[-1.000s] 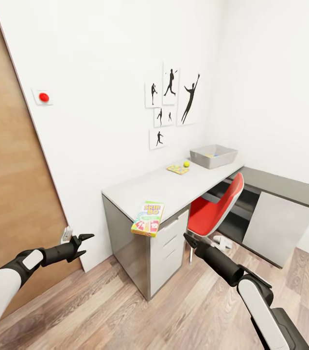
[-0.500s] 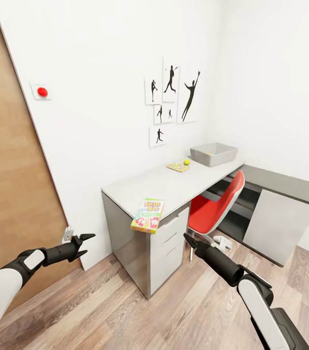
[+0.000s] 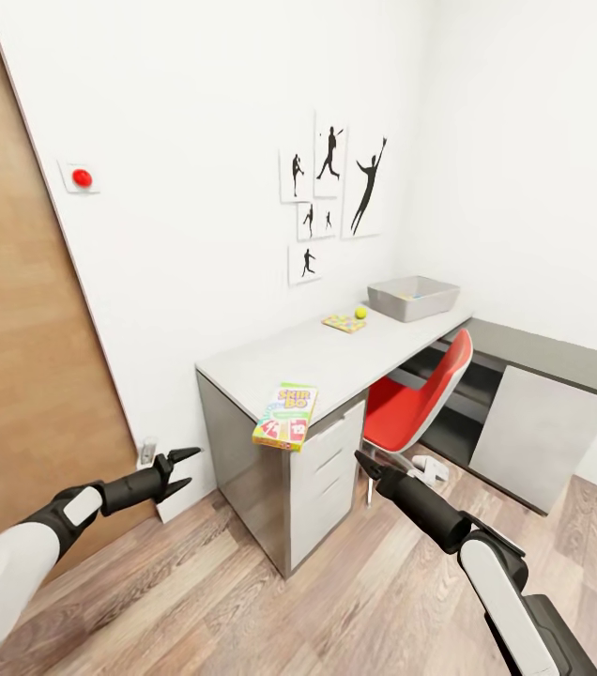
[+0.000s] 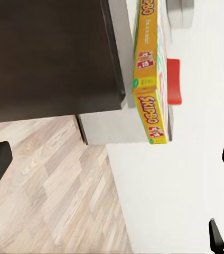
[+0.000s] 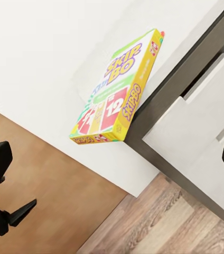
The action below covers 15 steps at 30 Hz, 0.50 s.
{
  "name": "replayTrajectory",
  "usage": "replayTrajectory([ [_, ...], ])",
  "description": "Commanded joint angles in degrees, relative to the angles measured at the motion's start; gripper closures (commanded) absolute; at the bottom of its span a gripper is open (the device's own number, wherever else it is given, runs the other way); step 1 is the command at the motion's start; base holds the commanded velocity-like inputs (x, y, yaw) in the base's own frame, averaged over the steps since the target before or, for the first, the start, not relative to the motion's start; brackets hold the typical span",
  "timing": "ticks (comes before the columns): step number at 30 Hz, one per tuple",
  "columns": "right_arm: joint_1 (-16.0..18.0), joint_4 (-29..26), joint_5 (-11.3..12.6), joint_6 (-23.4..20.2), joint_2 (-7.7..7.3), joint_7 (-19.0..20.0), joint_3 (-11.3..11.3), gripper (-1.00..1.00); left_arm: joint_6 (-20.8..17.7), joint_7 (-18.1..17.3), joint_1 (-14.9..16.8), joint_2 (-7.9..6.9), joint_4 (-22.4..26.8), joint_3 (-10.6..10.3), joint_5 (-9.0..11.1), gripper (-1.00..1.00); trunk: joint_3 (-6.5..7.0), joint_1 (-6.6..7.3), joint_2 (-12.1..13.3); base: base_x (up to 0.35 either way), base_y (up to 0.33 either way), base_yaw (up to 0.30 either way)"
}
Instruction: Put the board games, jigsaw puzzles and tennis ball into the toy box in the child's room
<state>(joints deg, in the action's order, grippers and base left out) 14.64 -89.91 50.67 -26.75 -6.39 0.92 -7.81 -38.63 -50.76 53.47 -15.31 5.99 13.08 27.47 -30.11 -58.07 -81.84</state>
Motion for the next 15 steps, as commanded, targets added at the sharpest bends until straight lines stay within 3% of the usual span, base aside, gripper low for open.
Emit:
replayTrajectory([
  [1,0.04,-0.05,0.13,-0.2,-0.03,0.05,-0.01,-1.0,-0.41,-0.26,-0.08,0.04,-0.01,0.46,-0.35,-1.0,-0.06,0.0,-0.03,0.065,-0.076,0.0],
  [6,0.04,-0.08,0.13,-0.21,-0.03,0.05,-0.01,-1.0,-0.47,-0.49,-0.25,0.09,-0.01,0.4,-0.39,-1.0,-0.06,0.0,-0.03,0.083,-0.151,0.0],
  [15,0.04,-0.11,0.13,-0.23,-0.03,0.05,-0.01,-1.0,-0.4,-0.48,-0.36,0.11,0.01,0.37,-0.4,-1.0,-0.06,0.0,-0.03,0.031,-0.044,0.0],
])
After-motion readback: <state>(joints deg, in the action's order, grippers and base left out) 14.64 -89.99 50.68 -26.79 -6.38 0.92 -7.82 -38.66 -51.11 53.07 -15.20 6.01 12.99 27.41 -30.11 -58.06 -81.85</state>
